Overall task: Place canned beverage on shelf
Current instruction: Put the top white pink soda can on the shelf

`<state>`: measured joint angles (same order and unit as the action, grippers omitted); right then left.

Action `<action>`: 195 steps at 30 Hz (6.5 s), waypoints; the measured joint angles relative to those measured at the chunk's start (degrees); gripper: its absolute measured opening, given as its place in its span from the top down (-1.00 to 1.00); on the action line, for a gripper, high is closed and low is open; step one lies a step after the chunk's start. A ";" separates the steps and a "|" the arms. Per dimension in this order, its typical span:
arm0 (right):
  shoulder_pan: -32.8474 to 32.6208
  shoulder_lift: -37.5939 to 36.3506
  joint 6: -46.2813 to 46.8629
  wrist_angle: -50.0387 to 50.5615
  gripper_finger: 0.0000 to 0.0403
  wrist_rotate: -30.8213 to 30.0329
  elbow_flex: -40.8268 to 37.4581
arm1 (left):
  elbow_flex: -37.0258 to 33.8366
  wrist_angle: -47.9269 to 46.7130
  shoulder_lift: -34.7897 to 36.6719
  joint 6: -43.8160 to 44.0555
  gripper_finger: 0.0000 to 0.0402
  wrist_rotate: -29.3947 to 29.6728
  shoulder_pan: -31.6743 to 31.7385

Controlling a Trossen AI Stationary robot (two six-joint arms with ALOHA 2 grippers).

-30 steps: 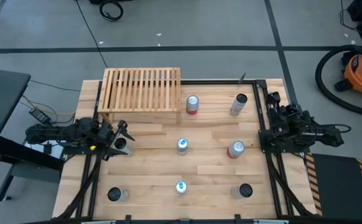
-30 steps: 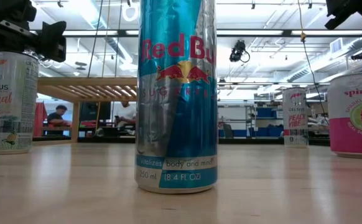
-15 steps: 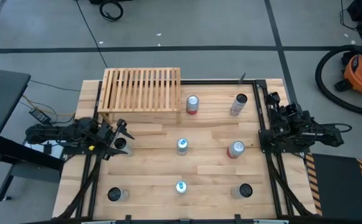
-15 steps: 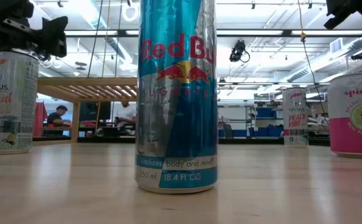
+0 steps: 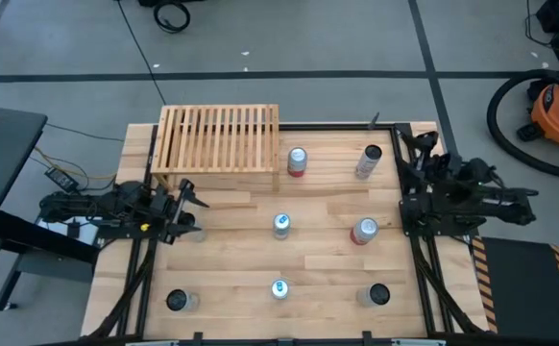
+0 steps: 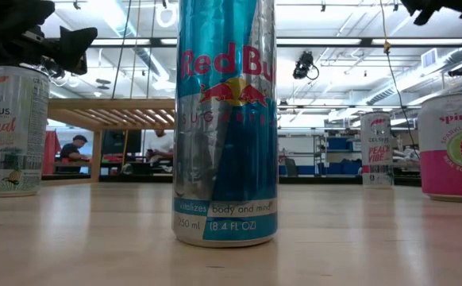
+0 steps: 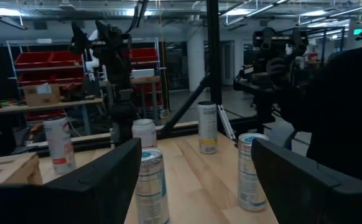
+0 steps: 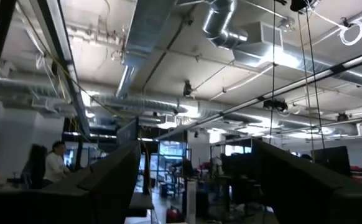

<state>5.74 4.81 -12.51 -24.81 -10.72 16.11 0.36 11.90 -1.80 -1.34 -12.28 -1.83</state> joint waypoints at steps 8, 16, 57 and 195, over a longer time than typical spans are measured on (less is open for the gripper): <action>0.00 5.43 -4.99 2.60 -0.58 -0.08 3.75 | 0.00 0.17 0.00 -2.64 -0.56 0.17 0.00; 0.00 12.80 -5.12 2.52 -0.58 -0.19 6.15 | 0.68 -0.69 -0.04 0.76 -0.56 4.58 0.25; 8.04 55.22 10.87 3.18 -0.58 -16.32 25.24 | 37.90 -42.84 -20.57 3.04 -0.56 7.71 2.99; 20.96 90.44 11.49 39.64 -0.27 -8.85 73.36 | 37.92 -47.03 -23.32 9.77 -0.56 10.79 2.99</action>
<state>26.70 95.25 -1.01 14.83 -19.58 89.47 38.28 -35.13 -25.12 8.43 -1.50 1.17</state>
